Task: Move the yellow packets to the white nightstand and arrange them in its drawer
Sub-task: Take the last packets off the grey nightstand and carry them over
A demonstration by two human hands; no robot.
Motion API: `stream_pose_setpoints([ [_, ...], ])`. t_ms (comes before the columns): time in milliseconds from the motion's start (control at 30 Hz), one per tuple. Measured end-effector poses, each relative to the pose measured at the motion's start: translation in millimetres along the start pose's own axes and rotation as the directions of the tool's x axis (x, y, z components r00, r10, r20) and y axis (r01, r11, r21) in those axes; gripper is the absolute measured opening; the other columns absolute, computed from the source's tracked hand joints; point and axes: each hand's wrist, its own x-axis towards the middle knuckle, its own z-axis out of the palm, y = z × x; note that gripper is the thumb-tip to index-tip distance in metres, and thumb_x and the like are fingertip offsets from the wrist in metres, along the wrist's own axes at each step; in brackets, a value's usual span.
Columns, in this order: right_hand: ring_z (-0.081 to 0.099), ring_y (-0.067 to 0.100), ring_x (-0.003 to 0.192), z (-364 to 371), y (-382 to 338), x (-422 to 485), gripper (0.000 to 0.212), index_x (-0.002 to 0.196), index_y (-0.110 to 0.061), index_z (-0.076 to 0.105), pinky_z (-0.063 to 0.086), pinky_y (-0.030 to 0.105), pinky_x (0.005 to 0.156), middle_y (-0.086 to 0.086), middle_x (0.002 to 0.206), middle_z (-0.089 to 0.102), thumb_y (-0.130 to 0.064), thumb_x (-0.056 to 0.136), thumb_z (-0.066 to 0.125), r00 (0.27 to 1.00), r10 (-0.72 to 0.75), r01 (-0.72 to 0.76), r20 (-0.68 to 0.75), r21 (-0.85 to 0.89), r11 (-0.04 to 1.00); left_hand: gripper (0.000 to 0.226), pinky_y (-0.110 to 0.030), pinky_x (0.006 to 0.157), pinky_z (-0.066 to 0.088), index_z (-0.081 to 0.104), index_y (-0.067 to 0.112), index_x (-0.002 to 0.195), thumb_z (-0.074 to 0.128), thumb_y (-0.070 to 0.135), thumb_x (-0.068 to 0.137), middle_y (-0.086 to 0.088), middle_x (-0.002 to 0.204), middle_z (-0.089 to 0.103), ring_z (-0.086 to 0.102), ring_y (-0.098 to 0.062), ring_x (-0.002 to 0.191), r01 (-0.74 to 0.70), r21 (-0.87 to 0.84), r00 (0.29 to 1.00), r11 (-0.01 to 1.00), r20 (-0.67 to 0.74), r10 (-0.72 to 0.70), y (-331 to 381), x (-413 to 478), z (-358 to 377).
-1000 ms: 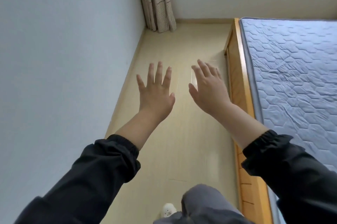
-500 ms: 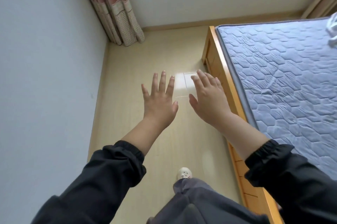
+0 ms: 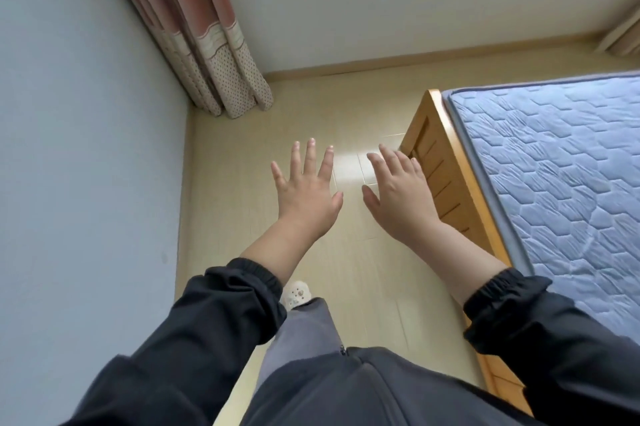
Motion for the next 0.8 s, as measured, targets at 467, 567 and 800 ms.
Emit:
stream_pose_setpoints([
  [467,0.012,0.024,0.146,-52.5,52.5,299.2,0.062,0.152,-0.020,0.017,0.010,0.043,0.117,0.006,0.160,0.013,-0.047,0.099,0.031,0.967,0.248,-0.241,-0.057,0.101,0.965,0.076,-0.061,0.112,-0.003,-0.010,0.026,0.152,0.033,0.053,0.096,-0.007,0.159,-0.021,-0.020,-0.030,0.145,-0.162,0.000,0.986,0.987,-0.041,0.162,-36.4,326.7,-86.0],
  [567,0.015,0.025,0.145,-59.7,96.3,368.5,0.066,0.152,-0.020,0.018,0.013,0.046,0.115,0.006,0.159,0.013,-0.054,0.095,0.022,0.959,0.272,-0.263,-0.082,0.100,0.960,0.076,-0.061,0.112,-0.003,-0.011,0.026,0.152,0.033,0.053,0.096,-0.006,0.158,-0.022,-0.021,-0.029,0.145,-0.173,0.002,0.984,0.985,-0.044,0.173,-19.5,407.3,-92.1],
  [800,0.015,0.026,0.145,-89.1,209.6,522.3,0.063,0.152,-0.018,0.018,0.012,0.047,0.115,0.006,0.160,0.012,-0.046,0.098,0.036,0.935,0.348,-0.339,-0.059,0.130,0.932,0.074,-0.063,0.112,-0.001,-0.008,0.027,0.152,0.032,0.053,0.097,-0.007,0.159,-0.018,-0.019,-0.029,0.146,-0.212,-0.007,0.977,0.977,-0.026,0.212,51.3,589.3,-127.7],
])
